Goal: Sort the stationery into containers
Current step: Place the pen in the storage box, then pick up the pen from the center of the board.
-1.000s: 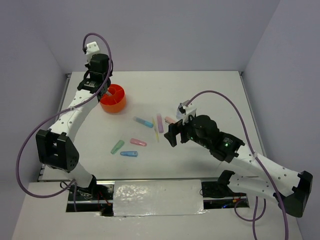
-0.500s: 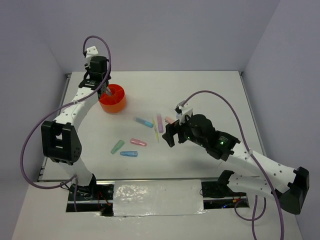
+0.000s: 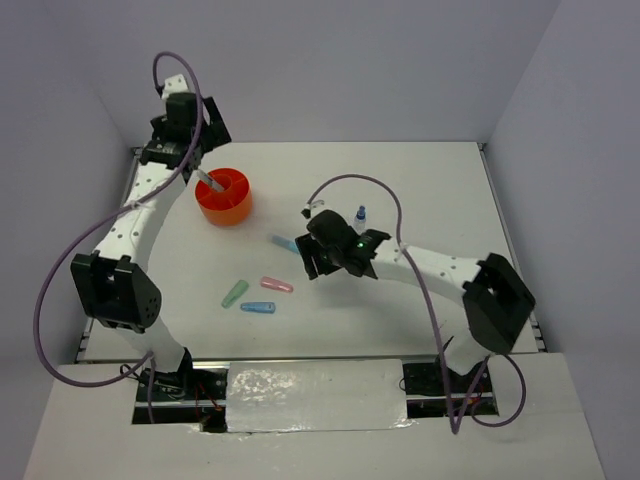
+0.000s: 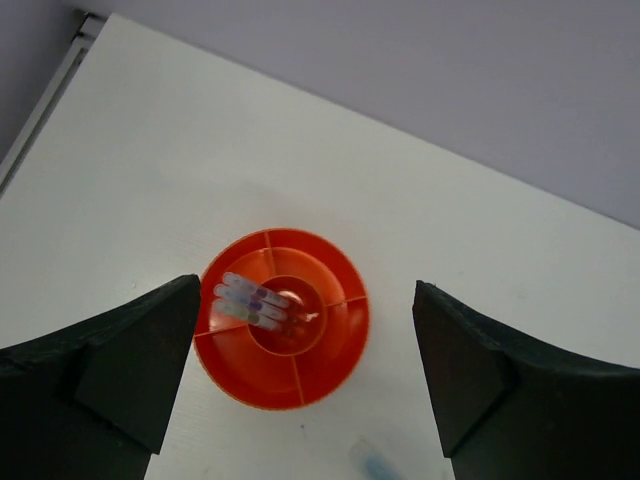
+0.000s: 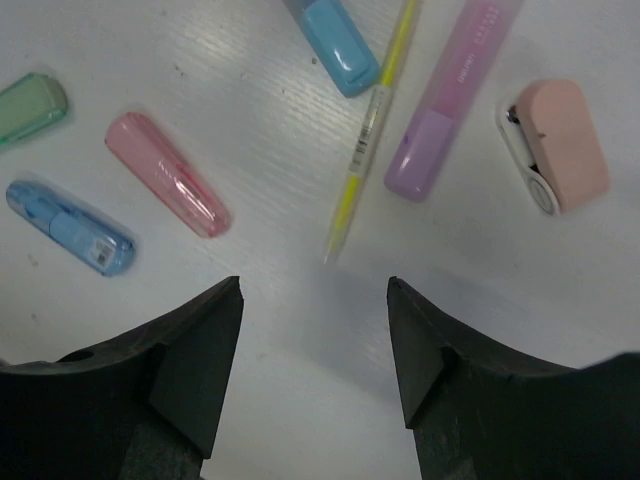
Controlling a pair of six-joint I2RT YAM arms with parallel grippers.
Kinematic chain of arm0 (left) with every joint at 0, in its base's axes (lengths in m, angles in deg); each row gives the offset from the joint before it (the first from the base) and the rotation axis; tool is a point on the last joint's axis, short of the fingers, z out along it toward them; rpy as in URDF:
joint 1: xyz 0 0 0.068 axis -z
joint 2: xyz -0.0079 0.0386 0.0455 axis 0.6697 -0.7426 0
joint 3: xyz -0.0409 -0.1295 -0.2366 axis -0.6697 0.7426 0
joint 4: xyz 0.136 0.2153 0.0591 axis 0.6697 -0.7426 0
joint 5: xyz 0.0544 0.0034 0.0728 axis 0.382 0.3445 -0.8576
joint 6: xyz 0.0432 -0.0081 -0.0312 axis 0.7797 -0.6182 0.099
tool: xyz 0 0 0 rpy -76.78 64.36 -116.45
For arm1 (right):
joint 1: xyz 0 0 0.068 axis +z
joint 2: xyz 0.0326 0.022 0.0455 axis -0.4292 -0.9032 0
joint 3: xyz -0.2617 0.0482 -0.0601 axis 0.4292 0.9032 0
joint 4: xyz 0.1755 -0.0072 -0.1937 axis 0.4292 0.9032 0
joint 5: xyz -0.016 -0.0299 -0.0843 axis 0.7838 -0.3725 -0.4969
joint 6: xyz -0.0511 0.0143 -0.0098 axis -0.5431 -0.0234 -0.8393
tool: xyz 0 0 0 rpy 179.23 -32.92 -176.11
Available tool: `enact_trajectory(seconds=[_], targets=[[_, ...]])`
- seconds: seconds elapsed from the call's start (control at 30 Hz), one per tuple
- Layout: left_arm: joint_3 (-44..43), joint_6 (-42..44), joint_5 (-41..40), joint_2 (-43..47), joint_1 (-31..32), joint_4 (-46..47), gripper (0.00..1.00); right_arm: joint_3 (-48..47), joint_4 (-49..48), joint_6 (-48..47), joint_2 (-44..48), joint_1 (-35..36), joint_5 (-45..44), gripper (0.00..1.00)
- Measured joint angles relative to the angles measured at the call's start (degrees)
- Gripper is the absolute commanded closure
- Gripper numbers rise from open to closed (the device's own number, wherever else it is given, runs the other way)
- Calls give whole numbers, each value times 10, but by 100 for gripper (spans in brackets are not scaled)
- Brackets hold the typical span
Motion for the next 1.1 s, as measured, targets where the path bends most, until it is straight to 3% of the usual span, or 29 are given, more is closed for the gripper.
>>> enact_trajectory(seconds=[0.1, 0.27, 0.53, 0.7, 0.77, 0.8, 0.83, 1.1], targets=[[-82, -1, 64, 19, -2, -56, 1, -62, 17, 9, -87, -2, -11, 37], [-75, 3, 169, 127, -2, -121, 1, -133, 41, 18, -181, -10, -17, 43], [127, 21, 239, 315, -2, -151, 1, -186, 59, 18, -264, -31, -10, 45], [200, 38, 242, 353, -2, -153, 1, -188, 61, 18, -282, -39, -3, 51], [218, 39, 243, 356, -2, -153, 1, -188, 61, 16, -283, -40, -2, 60], [223, 39, 243, 355, -2, -152, 1, -188, 61, 15, -283, -41, -4, 75], [227, 39, 244, 355, -2, -152, 1, -188, 62, 13, -283, -42, -5, 84], [249, 33, 297, 360, -3, -121, 1, -181, 61, 30, -277, -45, -17, 93]])
